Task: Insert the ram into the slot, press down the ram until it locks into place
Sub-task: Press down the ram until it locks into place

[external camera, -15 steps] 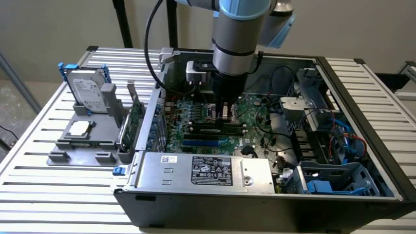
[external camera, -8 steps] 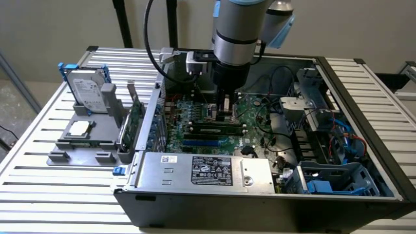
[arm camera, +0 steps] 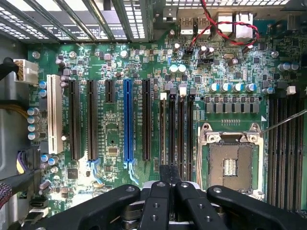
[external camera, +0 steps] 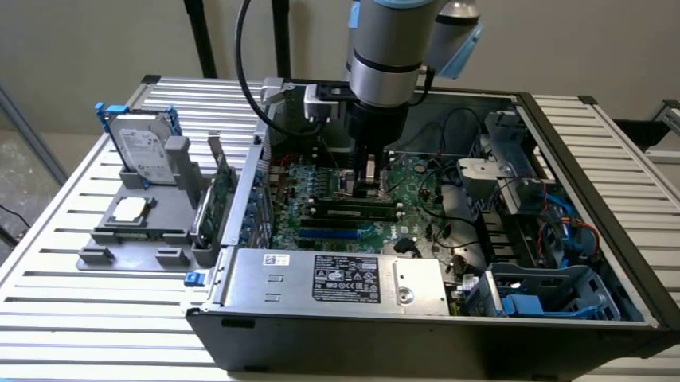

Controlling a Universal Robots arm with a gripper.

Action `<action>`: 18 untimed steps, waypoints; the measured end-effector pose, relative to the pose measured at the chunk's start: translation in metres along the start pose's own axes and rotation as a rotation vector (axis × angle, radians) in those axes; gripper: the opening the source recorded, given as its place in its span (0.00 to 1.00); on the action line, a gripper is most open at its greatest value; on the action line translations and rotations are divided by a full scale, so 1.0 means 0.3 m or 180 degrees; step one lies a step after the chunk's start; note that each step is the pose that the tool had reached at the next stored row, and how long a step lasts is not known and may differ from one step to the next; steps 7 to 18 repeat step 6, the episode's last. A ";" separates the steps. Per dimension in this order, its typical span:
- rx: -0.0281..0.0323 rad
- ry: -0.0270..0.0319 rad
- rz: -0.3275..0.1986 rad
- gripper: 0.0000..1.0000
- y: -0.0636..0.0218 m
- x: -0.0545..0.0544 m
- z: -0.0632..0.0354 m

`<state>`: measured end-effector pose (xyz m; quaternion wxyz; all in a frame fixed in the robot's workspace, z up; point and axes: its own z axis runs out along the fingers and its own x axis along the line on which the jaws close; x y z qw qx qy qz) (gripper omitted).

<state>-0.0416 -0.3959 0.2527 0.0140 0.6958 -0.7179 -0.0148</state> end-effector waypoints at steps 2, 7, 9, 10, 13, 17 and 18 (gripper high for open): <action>0.0000 0.0000 0.0000 0.11 0.000 0.000 0.000; 0.0000 0.0000 0.0000 0.11 0.000 0.000 0.000; 0.0000 0.0000 0.0000 0.11 0.000 0.000 0.000; 0.0000 0.0000 0.0000 0.11 0.000 0.000 0.000; 0.0000 0.0000 0.0000 0.11 0.000 0.000 0.000; 0.0000 0.0000 0.0000 0.11 0.000 0.000 0.000; 0.0000 0.0000 0.0000 0.11 0.000 0.000 0.000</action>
